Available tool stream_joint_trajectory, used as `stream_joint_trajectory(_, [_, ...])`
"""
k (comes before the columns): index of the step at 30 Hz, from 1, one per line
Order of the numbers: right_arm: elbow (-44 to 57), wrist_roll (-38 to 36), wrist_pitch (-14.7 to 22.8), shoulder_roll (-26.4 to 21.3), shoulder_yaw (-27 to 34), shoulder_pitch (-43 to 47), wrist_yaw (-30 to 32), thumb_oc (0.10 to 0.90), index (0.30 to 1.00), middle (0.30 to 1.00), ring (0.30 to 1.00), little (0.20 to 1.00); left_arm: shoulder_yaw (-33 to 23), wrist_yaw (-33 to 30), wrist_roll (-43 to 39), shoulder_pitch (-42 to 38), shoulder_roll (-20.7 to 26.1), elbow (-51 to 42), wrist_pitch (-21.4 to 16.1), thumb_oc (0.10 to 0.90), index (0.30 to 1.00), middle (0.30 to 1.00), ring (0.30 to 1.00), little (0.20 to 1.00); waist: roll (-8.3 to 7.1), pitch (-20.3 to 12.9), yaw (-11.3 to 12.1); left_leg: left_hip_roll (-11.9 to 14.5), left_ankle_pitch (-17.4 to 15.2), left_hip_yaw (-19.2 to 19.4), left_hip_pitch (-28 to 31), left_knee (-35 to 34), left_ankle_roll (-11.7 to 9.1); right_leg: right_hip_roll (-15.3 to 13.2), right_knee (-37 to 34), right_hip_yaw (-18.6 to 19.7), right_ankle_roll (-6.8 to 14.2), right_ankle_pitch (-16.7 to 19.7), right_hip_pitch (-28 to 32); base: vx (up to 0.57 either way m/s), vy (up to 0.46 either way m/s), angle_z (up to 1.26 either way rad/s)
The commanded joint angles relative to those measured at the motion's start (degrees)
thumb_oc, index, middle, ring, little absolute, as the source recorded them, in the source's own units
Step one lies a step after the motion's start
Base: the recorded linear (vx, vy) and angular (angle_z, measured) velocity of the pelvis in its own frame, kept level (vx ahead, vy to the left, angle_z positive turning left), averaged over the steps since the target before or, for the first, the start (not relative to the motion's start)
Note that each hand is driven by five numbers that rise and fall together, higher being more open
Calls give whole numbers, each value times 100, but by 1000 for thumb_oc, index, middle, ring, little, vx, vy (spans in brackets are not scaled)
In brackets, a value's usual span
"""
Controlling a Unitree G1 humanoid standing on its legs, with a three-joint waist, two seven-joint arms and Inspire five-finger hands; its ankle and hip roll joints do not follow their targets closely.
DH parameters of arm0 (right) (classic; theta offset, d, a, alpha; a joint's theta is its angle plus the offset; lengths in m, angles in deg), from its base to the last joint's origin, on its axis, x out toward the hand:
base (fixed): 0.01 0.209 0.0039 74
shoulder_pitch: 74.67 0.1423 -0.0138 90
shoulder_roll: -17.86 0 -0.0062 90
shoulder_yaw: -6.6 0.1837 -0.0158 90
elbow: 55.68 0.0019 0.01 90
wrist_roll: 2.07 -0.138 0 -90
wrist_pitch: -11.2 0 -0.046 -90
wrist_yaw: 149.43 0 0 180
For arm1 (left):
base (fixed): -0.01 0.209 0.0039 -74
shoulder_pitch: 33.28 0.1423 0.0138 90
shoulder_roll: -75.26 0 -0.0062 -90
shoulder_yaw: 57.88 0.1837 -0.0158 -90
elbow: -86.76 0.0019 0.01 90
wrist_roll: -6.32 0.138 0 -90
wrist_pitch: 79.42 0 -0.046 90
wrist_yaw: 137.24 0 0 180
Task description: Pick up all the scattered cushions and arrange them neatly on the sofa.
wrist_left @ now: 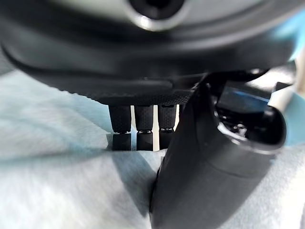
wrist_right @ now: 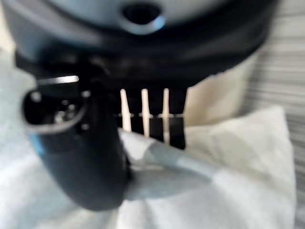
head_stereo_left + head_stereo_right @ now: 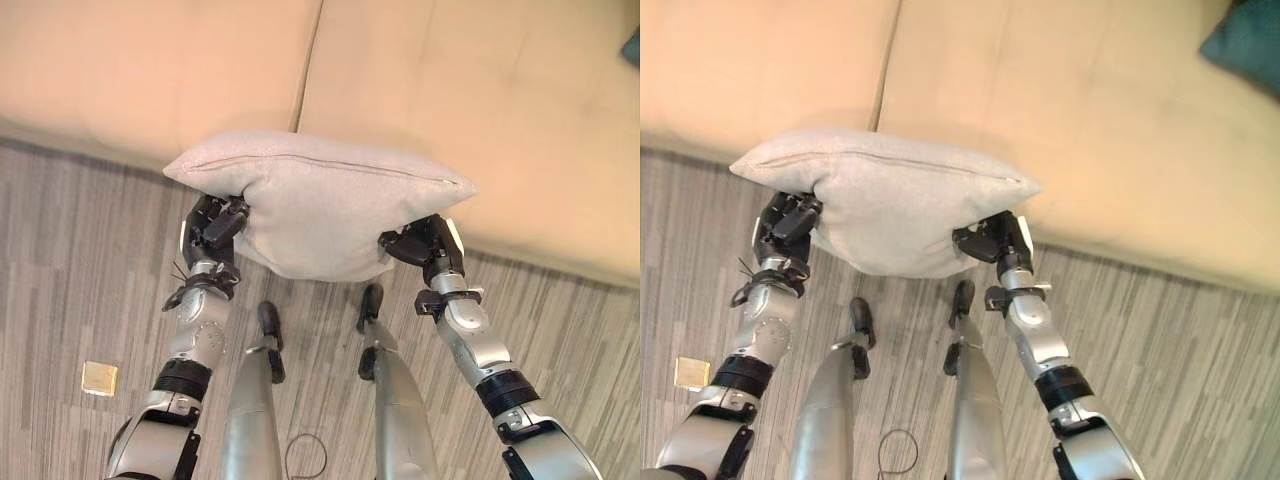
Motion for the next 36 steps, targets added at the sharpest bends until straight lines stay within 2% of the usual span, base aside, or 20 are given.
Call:
stream_joint_trajectory(1, [1182, 676, 751, 369, -477, 450, -389, 400, 300, 300, 300, 300, 949, 806, 686, -320, -436, -1106, -457, 400, 300, 300, 300, 300, 412, -1116, 47, 247, 537, -499, 1129, -1261, -538, -59, 374, -205, 455, -872, 1001, 305, -151, 4])
stream_joint_trajectory(2, [1389, 944, 683, 268, -518, 334, -376, 400, 300, 300, 300, 300, 907, 762, 765, -55, -337, -1369, -482, 400, 300, 300, 300, 300, 422, -1112, 88, 346, 577, -456, 1482, -955, -658, 47, 93, -278, 360, -1011, 1723, 153, -62, 2])
stream_joint_trajectory(3, [1394, 946, 680, 269, -518, 331, -375, 400, 300, 300, 300, 300, 907, 759, 767, -51, -336, -1375, -480, 400, 300, 300, 300, 300, 426, -1090, 80, 348, 589, -465, 1509, -969, -659, 54, 57, -292, 358, -991, 1766, 296, -125, 2])
stream_joint_trajectory(4, [1592, 1140, 609, 154, -507, 271, -323, 400, 300, 300, 300, 300, 879, 737, 771, 168, -329, -1581, -480, 400, 300, 300, 300, 300, 417, -975, 208, 425, 990, -516, 1572, -89, -926, 166, -210, -370, 192, -1151, 2493, 192, -85, -6])
stream_joint_trajectory(5, [1660, 1194, 586, 94, -507, 279, -340, 400, 300, 300, 300, 300, 893, 735, 740, 223, -321, -1611, -465, 400, 300, 300, 300, 300, 383, -955, 261, 398, 1205, -543, 1569, 287, -1077, 173, -364, -406, 136, -1204, 2798, 193, -84, -6])
stream_joint_trajectory(7, [1672, 1172, 563, 94, -496, 271, -346, 400, 300, 300, 300, 300, 883, 719, 741, 247, -294, -1603, -466, 400, 300, 300, 300, 300, 346, -997, 288, 356, 1254, -516, 1574, 265, -1114, 165, -502, -425, 135, -1203, 2980, 139, 21, -2])
stream_joint_trajectory(9, [1718, 1130, 515, 53, -477, 225, -387, 400, 300, 300, 300, 300, 786, 667, 829, 358, -238, -1722, -404, 400, 300, 300, 300, 300, 303, -1248, 416, 457, 976, -376, 1681, -657, -912, 191, -764, -461, 234, -1229, 3309, 367, 164, 7])
stream_joint_trajectory(11, [1707, 1136, 484, 16, -470, 142, -406, 400, 300, 300, 300, 300, 802, 615, 946, 486, -178, -1758, -347, 400, 300, 300, 300, 300, 302, -1425, 547, 566, 1231, -478, 1822, -1867, -876, 233, -892, -438, 350, -1255, 3729, 371, 215, -4])
stream_joint_trajectory(13, [1707, 1122, 475, 6, -430, 106, -394, 400, 300, 300, 300, 300, 809, 576, 965, 498, -181, -1739, -315, 400, 300, 300, 300, 300, 263, -1482, 604, 679, 1338, -544, 1704, -2208, -908, 227, -944, -457, 404, -1255, 3924, 332, 237, -10])
stream_joint_trajectory(14, [1714, 1098, 421, -55, -390, 3, -467, 400, 300, 300, 300, 300, 802, 615, 1032, 633, -107, -1723, -310, 400, 300, 300, 300, 300, 288, -1582, 652, 728, 1342, -659, 2008, -2515, -895, 183, -950, -387, 502, -1289, 4236, 472, 448, -16])
stream_joint_trajectory(15, [1779, 1119, 390, -16, -337, -134, -534, 400, 300, 300, 300, 300, 815, 638, 1050, 733, -139, -1761, -265, 400, 300, 300, 300, 300, 329, -1620, 675, 638, 1338, -849, 1990, -2292, -861, 121, -947, -392, 557, -1281, 4314, 484, 648, -35])
stream_joint_trajectory(16, [1876, 1091, 395, 50, -249, -389, -646, 400, 300, 300, 300, 300, 911, 703, 1030, 861, -202, -1744, -256, 400, 300, 300, 300, 300, 222, -1680, 638, 392, 1164, -855, 1918, -1858, -798, -280, -808, -355, 736, -929, 4282, 310, 579, -53])
stream_joint_trajectory(18, [1865, 1084, 357, 116, -229, -565, -709, 400, 300, 300, 300, 300, 998, 737, 1141, 944, -186, -1655, -265, 400, 300, 300, 300, 300, 79, -1775, 626, 87, 906, -656, 1966, -1685, -555, -718, -547, -231, 924, -86, 4085, 204, 441, -58])
stream_joint_trajectory(21, [1881, 1048, 363, 282, -180, -646, -726, 400, 300, 300, 300, 300, 1058, 780, 1320, 1026, -51, -1624, -238, 400, 300, 300, 300, 300, 133, -1905, 563, -152, 786, -432, 2131, -1850, -342, -1052, 15, -331, 835, 350, 3762, 233, 494, -32])
stream_joint_trajectory(23, [2021, 1062, 333, 348, -140, -725, -771, 400, 300, 300, 300, 300, 1106, 828, 1313, 1103, -48, -1633, -180, 400, 300, 300, 300, 300, 188, -1940, 472, -301, 689, -409, 2294, -1936, -230, -950, 214, -241, 770, 434, 3594, 239, 335, 9])
stream_joint_trajectory(24, [2035, 1057, 361, 350, -123, -722, -754, 400, 300, 300, 300, 300, 1146, 817, 1307, 1048, -65, -1598, -152, 400, 300, 300, 300, 300, 234, -1931, 388, -357, 643, -404, 2422, -2013, -201, -701, 237, -115, 649, 164, 3416, 87, 108, 16])
stream_joint_trajectory(25, [2035, 1057, 361, 349, -122, -721, -754, 400, 300, 300, 300, 300, 1145, 817, 1307, 1046, -66, -1597, -152, 400, 300, 300, 300, 300, 237, -1942, 389, -354, 652, -404, 2406, -2016, -201, -698, 237, -114, 647, 170, 3398, 357, 354, 17])
stream_joint_trajectory(26, [1983, 1046, 373, 328, -46, -631, -682, 400, 300, 300, 300, 300, 1253, 737, 1426, 719, -46, -1490, -112, 400, 300, 300, 300, 300, 361, -1825, 207, -514, 510, -433, 2772, -2094, -140, 25, 48, 23, 436, -630, 2958, 264, 247, 11])
stream_joint_trajectory(32, [1648, 1032, 387, 222, 79, -384, -518, 400, 300, 300, 300, 300, 1208, 681, 1762, 73, 30, -1220, -67, 400, 300, 300, 300, 300, 358, -1634, -85, -870, 69, -517, 3545, -2097, -50, 632, -715, -479, 376, -460, 2385, 308, 124, 21])
stream_joint_trajectory(36, [1625, 956, 368, 140, 216, -765, -636, 400, 300, 300, 300, 300, 1165, 817, 1856, 159, 37, -1269, -68, 400, 300, 300, 300, 300, 392, -1665, -319, -964, -240, -650, 3957, -2020, 11, 703, -889, -455, 388, -325, 2221, 324, -40, 0])
